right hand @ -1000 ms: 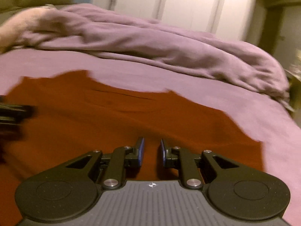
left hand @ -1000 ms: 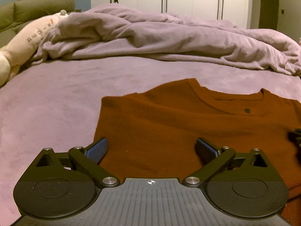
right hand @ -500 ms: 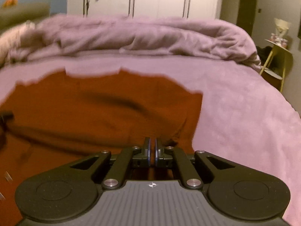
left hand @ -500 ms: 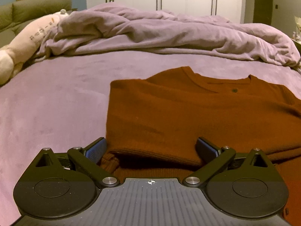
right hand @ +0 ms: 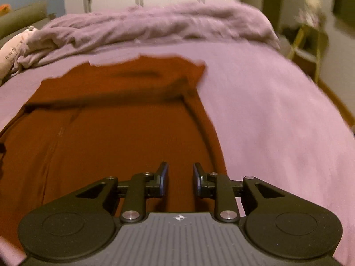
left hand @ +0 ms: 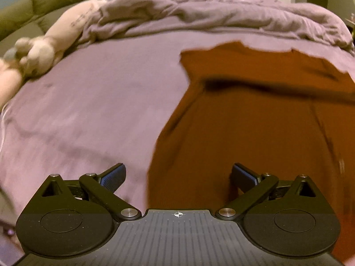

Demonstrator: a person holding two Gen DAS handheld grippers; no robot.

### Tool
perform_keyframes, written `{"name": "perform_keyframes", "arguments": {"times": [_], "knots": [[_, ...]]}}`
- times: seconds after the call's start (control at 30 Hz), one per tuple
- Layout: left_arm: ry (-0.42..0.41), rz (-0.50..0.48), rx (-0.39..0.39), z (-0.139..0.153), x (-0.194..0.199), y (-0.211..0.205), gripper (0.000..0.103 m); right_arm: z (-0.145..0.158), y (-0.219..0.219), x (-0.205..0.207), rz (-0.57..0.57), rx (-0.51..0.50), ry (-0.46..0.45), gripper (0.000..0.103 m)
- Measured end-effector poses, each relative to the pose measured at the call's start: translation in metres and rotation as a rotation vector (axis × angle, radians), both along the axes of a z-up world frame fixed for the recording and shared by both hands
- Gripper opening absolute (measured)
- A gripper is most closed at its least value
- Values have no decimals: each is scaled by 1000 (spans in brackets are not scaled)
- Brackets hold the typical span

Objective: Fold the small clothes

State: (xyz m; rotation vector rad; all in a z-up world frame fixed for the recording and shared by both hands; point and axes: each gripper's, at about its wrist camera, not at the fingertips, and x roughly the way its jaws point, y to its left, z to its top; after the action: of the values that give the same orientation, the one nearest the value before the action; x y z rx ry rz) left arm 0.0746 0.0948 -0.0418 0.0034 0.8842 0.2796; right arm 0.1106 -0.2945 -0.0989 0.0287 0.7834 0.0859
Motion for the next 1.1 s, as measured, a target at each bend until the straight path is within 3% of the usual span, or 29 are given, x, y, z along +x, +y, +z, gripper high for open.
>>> {"name": "perform_keyframes", "arguments": {"times": [0.07, 0.17, 0.37, 0.43, 0.53, 0.67, 0.73, 0.77, 0.8, 0.83, 0.93, 1.07, 1.1], "knots": [[34, 9, -9, -1, -26, 8, 103, -6, -13, -34, -25, 31, 44, 23], [53, 5, -115, -1, -48, 23, 103, -16, -29, -62, -47, 52, 97, 23], [84, 24, -317, 0, -56, 43, 101, -21, -50, -68, -99, 121, 125, 32], [92, 14, -375, -3, -56, 42, 87, -20, -51, -67, -95, 136, 124, 33], [119, 1, -431, -10, -54, 39, 80, -20, -48, -65, -78, 157, 131, 39], [137, -22, -436, -14, -49, 35, 71, -21, -49, -60, -72, 188, 145, 39], [140, -40, -460, -12, -49, 36, 53, -21, -49, -58, -65, 200, 150, 38], [144, -45, -478, -12, -49, 36, 50, -22, -50, -58, -60, 209, 152, 38], [148, -47, -493, -11, -48, 37, 44, -22, -50, -57, -57, 215, 156, 33], [153, -52, -511, -12, -48, 39, 40, -22, -50, -57, -52, 222, 157, 22], [169, -55, -563, -15, -47, 42, 26, -23, -51, -56, -37, 247, 160, 15], [180, -53, -582, -20, -45, 46, 30, -26, -52, -53, -41, 264, 183, 15], [177, -55, -601, -22, -43, 47, 37, -27, -53, -51, -41, 277, 193, 16]]}}
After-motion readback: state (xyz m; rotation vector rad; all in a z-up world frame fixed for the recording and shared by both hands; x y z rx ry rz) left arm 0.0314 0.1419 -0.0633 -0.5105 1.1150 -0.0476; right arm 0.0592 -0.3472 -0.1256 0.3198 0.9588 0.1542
